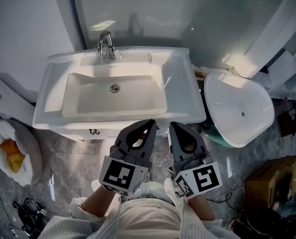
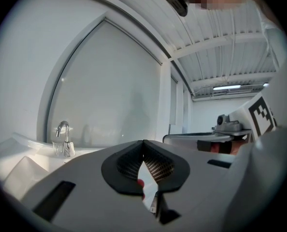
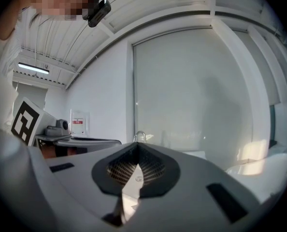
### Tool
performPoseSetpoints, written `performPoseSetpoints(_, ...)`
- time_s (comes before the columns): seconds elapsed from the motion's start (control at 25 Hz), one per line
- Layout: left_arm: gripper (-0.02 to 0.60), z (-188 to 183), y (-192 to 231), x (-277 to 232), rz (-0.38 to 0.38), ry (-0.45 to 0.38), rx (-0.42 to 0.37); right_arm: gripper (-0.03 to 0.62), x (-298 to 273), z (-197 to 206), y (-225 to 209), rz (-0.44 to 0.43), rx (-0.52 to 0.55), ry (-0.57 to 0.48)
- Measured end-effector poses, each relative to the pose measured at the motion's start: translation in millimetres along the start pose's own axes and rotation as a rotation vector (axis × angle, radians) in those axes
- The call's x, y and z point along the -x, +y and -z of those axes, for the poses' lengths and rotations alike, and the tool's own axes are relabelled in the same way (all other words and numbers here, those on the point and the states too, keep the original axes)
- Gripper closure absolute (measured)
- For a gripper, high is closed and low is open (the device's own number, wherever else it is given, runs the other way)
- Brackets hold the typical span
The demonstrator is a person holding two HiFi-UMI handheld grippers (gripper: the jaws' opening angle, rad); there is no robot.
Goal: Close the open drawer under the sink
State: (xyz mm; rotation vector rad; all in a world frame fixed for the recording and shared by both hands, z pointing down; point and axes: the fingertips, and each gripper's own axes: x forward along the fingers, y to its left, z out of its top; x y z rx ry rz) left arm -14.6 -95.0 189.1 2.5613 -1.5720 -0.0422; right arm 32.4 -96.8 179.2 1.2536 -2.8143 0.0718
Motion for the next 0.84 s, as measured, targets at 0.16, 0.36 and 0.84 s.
performPoseSetpoints(0.16,0.566,-3,-1,0,0.016,0.017,-0.025,0.588,3,0,0,-0.002,0.003,-0.005)
performPoseSetpoints(0.36,0.566,-7,-5,1,0.019,0.019,-0.040,0.588,8,0,1,-0.011,0.001,-0.008)
performPoseSetpoints(0.84,0.566,-14,-12,12,0.059,-0.016,-0.073,0.588,13,-5,-3,-0.012,0.008,-0.018)
